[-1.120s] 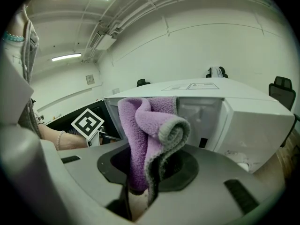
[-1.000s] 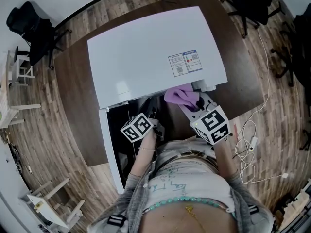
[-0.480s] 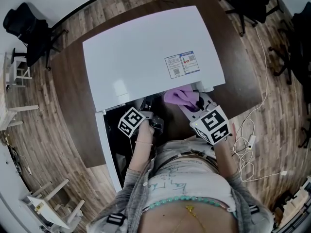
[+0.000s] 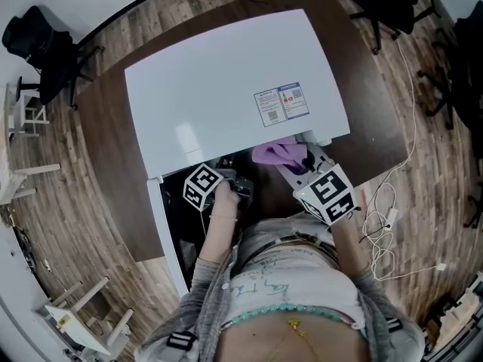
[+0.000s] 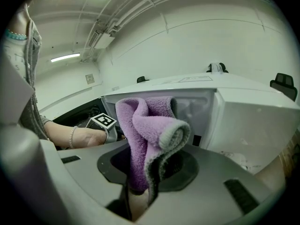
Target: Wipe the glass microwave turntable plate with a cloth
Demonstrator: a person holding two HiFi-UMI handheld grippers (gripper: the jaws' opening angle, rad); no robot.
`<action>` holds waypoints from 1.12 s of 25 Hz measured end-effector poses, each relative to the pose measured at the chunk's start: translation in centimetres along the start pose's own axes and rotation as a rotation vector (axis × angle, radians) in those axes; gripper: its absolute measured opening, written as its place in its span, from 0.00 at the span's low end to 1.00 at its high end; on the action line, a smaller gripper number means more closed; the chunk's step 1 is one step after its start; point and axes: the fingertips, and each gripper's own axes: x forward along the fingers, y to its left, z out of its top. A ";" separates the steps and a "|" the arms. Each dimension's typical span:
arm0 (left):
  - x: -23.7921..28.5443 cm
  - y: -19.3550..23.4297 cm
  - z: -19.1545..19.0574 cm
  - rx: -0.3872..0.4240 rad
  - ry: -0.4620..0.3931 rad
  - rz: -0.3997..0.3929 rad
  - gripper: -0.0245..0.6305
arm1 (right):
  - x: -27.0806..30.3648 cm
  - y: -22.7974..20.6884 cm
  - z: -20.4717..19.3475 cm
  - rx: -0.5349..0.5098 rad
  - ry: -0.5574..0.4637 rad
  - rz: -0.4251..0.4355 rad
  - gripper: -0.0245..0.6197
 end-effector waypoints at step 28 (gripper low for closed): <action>-1.6 -0.4 -0.3 -0.020 0.010 -0.075 0.17 | -0.6 0.7 -0.6 0.001 0.007 -0.006 0.22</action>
